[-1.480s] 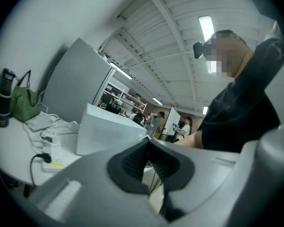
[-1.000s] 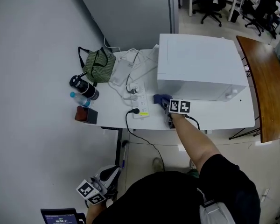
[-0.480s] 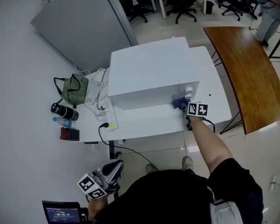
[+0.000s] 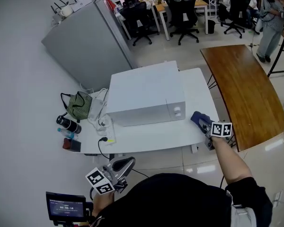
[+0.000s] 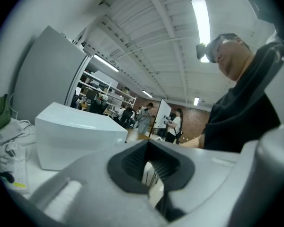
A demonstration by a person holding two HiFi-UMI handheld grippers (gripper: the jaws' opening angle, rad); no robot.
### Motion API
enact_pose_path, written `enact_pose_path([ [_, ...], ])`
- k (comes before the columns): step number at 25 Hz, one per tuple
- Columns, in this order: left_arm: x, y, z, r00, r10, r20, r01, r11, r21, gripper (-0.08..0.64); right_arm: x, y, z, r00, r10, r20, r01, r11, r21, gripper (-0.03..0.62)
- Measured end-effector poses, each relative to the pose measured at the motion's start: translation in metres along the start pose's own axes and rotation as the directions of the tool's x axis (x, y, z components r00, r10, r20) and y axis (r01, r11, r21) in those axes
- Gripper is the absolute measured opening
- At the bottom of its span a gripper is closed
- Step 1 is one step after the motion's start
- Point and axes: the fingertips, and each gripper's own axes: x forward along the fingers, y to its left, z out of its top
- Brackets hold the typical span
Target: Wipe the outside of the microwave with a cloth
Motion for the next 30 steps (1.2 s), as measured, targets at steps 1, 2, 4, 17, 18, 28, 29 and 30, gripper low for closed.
enact_pose_path([
  [1,-0.002,0.004,0.004,1.000,0.001,0.013,-0.001,1.000,0.005,0.003,-0.003,0.025,-0.010,0.997,0.076,-0.016,-0.076,0.997,-0.008,0.055],
  [2,-0.006,0.008,0.007,1.000,0.002,0.027,-0.002,1.000,0.009,0.003,-0.005,0.047,-0.018,0.990,0.138,-0.029,-0.138,0.990,-0.019,0.055],
  [4,-0.020,0.023,0.012,0.998,0.006,0.058,-0.007,1.000,0.008,0.003,-0.007,0.079,-0.024,0.978,0.207,-0.026,-0.208,0.977,-0.051,0.055],
  [17,-0.191,0.184,0.057,0.985,0.008,0.170,-0.016,0.999,0.044,0.003,0.050,0.314,0.139,0.930,0.290,0.225,-0.175,0.889,-0.424,0.056],
  [18,-0.197,0.191,0.060,0.985,0.001,0.175,-0.009,0.999,0.043,0.003,0.056,0.333,0.134,0.926,0.312,0.212,-0.195,0.877,-0.438,0.057],
  [28,-0.184,0.172,0.057,0.976,-0.119,0.181,0.113,0.993,0.043,0.003,0.031,0.430,0.055,0.863,0.499,0.082,-0.412,0.787,-0.459,0.057],
  [29,-0.178,0.160,0.056,0.976,-0.125,0.176,0.118,0.992,0.052,0.003,0.017,0.432,0.050,0.853,0.515,0.082,-0.425,0.778,-0.463,0.057],
  [30,-0.173,0.145,0.055,0.976,-0.131,0.171,0.122,0.990,0.065,0.003,0.000,0.433,0.045,0.844,0.531,0.081,-0.438,0.768,-0.467,0.057],
])
